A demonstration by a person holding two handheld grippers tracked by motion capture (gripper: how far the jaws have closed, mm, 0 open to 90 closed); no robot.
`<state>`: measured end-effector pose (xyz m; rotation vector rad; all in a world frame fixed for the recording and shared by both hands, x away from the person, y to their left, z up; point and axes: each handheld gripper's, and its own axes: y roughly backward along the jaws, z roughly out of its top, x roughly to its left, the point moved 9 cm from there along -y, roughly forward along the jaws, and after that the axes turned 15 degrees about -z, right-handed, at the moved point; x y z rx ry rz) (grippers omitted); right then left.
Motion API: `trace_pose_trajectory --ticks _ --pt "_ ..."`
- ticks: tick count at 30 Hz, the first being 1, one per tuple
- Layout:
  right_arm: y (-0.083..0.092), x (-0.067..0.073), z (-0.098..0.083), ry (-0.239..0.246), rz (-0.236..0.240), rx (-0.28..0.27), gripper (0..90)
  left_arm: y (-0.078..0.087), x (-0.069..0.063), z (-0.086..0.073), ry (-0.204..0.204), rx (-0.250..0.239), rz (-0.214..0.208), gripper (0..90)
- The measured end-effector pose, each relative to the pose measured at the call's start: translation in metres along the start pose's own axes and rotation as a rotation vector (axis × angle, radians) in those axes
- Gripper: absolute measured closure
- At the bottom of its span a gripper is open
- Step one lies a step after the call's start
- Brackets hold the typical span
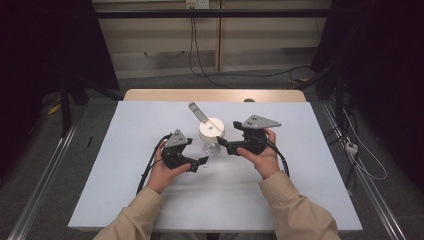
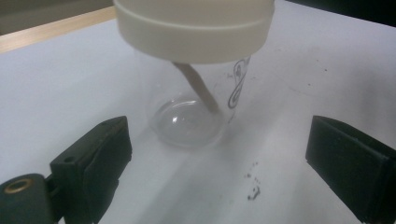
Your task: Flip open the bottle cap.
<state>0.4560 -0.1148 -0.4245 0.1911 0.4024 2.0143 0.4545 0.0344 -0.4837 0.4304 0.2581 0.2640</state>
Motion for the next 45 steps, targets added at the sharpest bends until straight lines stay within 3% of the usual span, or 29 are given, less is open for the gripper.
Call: trace_pose_trajectory --ticks 6,16,36,45 --pt "0.007 -0.006 -0.021 -0.014 -0.008 0.027 13.8 0.02 0.002 -0.011 0.008 0.013 0.011 6.6" --pt "0.023 -0.012 -0.042 -0.008 -0.018 0.05 10.9 0.043 0.002 -0.019 0.024 -0.011 0.025 6.6" --pt "0.062 -0.034 -0.077 -0.02 -0.072 0.056 9.6 0.067 0.001 -0.034 0.033 0.0 0.049 6.5" --pt "0.075 -0.036 -0.091 -0.018 -0.078 0.07 9.9 0.075 0.003 -0.04 0.046 0.002 0.062 6.5"
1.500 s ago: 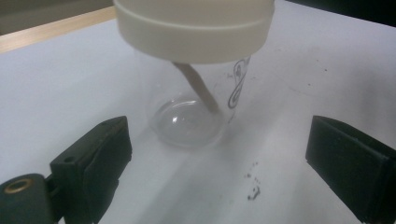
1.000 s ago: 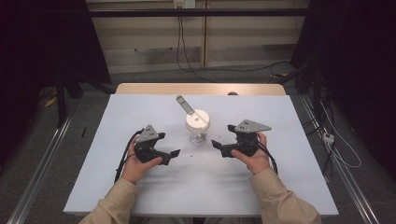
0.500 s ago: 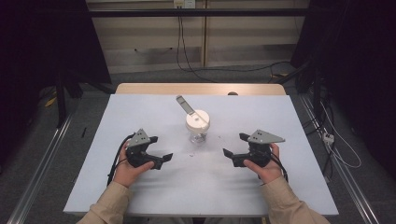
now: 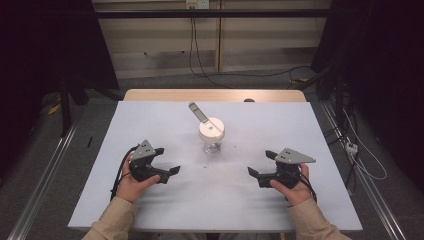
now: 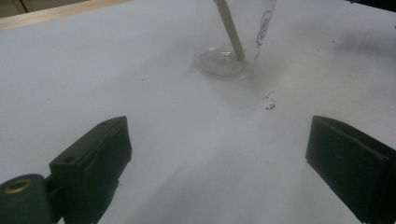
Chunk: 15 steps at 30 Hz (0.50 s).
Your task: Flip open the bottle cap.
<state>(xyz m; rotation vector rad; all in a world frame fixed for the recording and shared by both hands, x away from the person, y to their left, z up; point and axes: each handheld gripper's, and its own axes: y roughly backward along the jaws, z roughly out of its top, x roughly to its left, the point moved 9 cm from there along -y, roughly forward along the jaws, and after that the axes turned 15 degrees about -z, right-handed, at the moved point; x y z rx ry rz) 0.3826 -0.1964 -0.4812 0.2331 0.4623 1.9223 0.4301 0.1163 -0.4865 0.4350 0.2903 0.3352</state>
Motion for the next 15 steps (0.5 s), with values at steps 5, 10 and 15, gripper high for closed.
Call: trace_pose_trajectory --ticks 5,10,15 --pt "0.004 -0.005 -0.006 -0.003 -0.013 -0.002 10.0 0.008 0.001 -0.003 0.011 -0.007 0.006 6.5" --pt "0.009 -0.008 -0.011 -0.001 -0.014 0.005 10.2 0.018 0.002 -0.009 0.013 0.001 0.016 6.5" --pt "0.011 -0.011 -0.015 -0.005 -0.022 0.009 10.2 0.029 0.005 -0.016 0.022 0.007 0.038 6.5"
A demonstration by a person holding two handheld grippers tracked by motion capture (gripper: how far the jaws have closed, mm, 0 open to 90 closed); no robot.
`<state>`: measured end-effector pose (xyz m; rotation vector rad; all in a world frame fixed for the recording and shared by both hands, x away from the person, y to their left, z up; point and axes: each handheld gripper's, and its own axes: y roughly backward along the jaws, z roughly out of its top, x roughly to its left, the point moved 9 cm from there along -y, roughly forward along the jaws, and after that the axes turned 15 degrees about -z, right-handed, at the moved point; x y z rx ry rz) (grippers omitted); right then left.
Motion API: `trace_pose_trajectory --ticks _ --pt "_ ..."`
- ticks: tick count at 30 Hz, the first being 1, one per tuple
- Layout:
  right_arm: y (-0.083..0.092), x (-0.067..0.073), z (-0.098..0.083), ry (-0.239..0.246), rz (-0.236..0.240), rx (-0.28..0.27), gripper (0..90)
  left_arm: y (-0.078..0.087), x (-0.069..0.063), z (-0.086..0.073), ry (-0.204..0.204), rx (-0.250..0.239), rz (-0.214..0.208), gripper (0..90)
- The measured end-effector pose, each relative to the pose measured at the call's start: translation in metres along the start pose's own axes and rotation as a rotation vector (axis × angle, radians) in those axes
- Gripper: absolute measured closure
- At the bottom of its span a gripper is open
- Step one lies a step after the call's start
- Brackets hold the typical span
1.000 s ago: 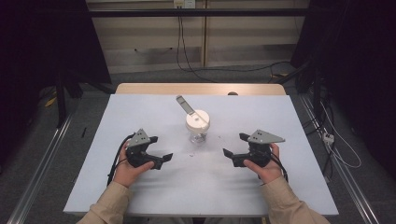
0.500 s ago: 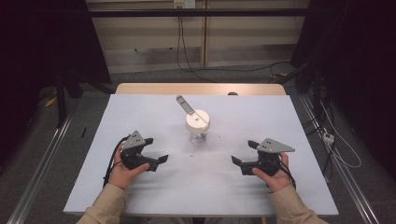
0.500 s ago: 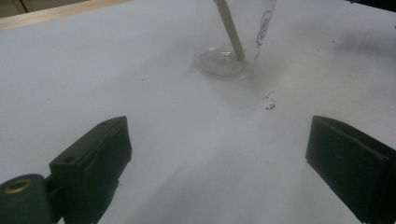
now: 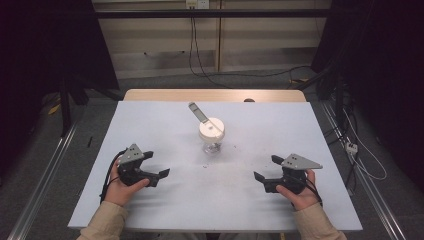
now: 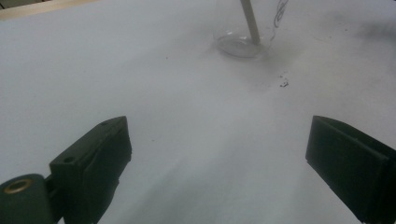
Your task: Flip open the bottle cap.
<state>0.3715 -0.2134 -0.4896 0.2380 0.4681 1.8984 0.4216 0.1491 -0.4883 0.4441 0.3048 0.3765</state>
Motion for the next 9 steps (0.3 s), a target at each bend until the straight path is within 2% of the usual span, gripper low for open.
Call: trace_pose_trajectory --ticks 9 --pt "0.0 -0.001 -0.003 0.004 -0.004 0.005 10.2 0.012 0.005 -0.004 0.0 -0.004 0.032 6.5"
